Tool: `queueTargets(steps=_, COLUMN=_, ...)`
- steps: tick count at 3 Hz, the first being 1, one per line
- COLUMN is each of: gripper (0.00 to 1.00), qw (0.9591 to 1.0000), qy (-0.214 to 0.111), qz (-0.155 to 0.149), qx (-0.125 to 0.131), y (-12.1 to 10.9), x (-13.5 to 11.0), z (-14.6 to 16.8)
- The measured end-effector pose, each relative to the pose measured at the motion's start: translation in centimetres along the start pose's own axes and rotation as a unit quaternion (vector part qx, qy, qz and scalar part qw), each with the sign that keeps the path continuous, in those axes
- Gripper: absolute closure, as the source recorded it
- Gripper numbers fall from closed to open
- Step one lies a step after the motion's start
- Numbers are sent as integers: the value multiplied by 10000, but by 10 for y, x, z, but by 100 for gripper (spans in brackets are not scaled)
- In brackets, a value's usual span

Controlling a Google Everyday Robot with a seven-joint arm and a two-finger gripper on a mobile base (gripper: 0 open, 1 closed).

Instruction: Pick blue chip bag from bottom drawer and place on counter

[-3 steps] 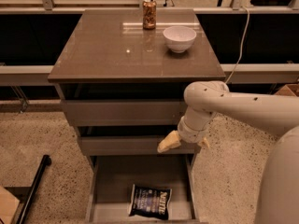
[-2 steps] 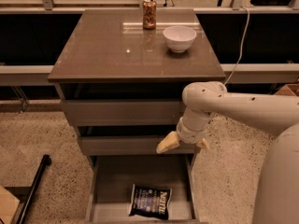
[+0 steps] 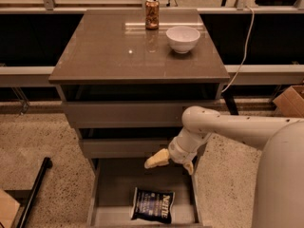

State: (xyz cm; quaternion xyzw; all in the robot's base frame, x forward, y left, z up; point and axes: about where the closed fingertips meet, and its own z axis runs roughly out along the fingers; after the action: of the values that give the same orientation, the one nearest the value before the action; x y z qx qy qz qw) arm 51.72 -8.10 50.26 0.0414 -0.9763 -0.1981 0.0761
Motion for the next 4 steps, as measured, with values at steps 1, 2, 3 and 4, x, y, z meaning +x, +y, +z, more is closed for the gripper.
queueTargets(steps=1, gripper=0, qw=9986, qy=27, qz=269, qx=-461, y=6, x=-2, z=53)
queueTargets(steps=2, gripper=0, qw=9950, qy=137, qz=554, qx=-814, y=-3, x=-7, z=109)
queueTargets(steps=3, gripper=0, qw=9950, qy=157, qz=560, qx=-815, y=-4, x=-6, z=111)
queueTargets(steps=4, gripper=0, qw=9950, qy=24, qz=711, qx=-706, y=-12, x=-16, z=135)
